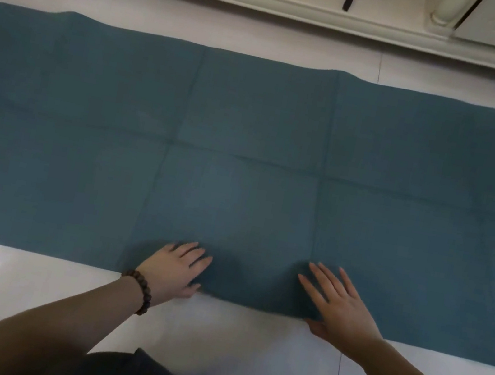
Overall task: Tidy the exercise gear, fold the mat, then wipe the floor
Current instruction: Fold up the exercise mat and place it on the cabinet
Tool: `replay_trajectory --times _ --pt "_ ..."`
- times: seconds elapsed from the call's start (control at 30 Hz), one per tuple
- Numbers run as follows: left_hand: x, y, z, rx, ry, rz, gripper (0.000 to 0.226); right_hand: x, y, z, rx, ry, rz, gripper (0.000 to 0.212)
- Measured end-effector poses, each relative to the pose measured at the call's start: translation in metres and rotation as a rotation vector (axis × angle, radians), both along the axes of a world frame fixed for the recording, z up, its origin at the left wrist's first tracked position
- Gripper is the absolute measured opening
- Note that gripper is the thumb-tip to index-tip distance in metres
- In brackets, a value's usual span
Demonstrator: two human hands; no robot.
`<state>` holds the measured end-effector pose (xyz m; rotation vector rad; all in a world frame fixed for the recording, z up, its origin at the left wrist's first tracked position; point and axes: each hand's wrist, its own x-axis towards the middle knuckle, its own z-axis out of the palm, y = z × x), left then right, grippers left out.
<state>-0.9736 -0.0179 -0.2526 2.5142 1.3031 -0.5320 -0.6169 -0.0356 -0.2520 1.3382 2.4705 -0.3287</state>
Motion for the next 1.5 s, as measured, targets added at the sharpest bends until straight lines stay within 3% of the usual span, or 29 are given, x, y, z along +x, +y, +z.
replay_trajectory --times 0.03,0.1,0.2,0.3,0.43,0.53,0.6,0.73,0.83,1.0,1.1,1.2,1.37,1.5 --pt "-0.004 0.000 0.001 0.043 -0.061 0.023 0.049 0.001 -0.003 0.000 0.050 0.042 0.005 0.065" --pt "-0.010 -0.003 0.004 0.160 -0.183 0.102 0.061 0.004 -0.007 0.004 0.161 0.144 -0.049 0.047" --pt "-0.006 -0.001 0.022 0.279 -0.217 0.240 0.065 0.002 0.000 0.022 0.317 0.239 -0.157 0.052" --pt "0.003 0.015 0.049 0.348 -0.236 0.372 0.064 -0.009 0.022 0.050 0.394 0.229 -0.296 0.028" --pt "0.000 0.057 0.085 0.415 -0.157 0.365 0.041 -0.018 0.060 0.090 0.434 0.184 -0.380 0.028" --pt "-0.008 0.082 0.111 0.345 -0.134 0.307 0.036 -0.015 0.081 0.117 0.462 0.182 -0.378 0.026" --pt "-0.012 0.096 0.131 0.323 -0.227 0.328 0.035 -0.012 0.089 0.132 0.465 0.181 -0.353 0.021" --pt "-0.015 0.116 0.171 0.066 -0.378 0.293 0.031 0.002 0.100 0.160 0.474 0.274 -0.293 0.022" --pt "-0.014 0.131 0.189 0.042 -0.427 0.264 0.033 0.009 0.113 0.179 0.508 0.265 -0.245 0.019" --pt "-0.006 0.176 0.191 0.371 -0.215 0.137 0.039 0.011 0.153 0.184 0.519 0.224 -0.184 0.021" --pt "0.001 0.209 0.185 0.621 -0.228 -0.003 0.039 0.013 0.184 0.183 0.616 0.202 -0.186 0.034" --pt "0.011 0.246 0.181 0.757 -0.227 0.021 0.042 0.015 0.219 0.180 0.716 0.200 -0.233 0.041" --pt "0.026 0.283 0.159 0.694 -0.135 0.213 0.048 0.014 0.260 0.156 0.828 0.191 -0.246 0.042" --pt "0.035 0.291 0.124 0.576 -0.046 0.257 0.075 0.012 0.281 0.126 0.754 0.109 -0.403 0.042"
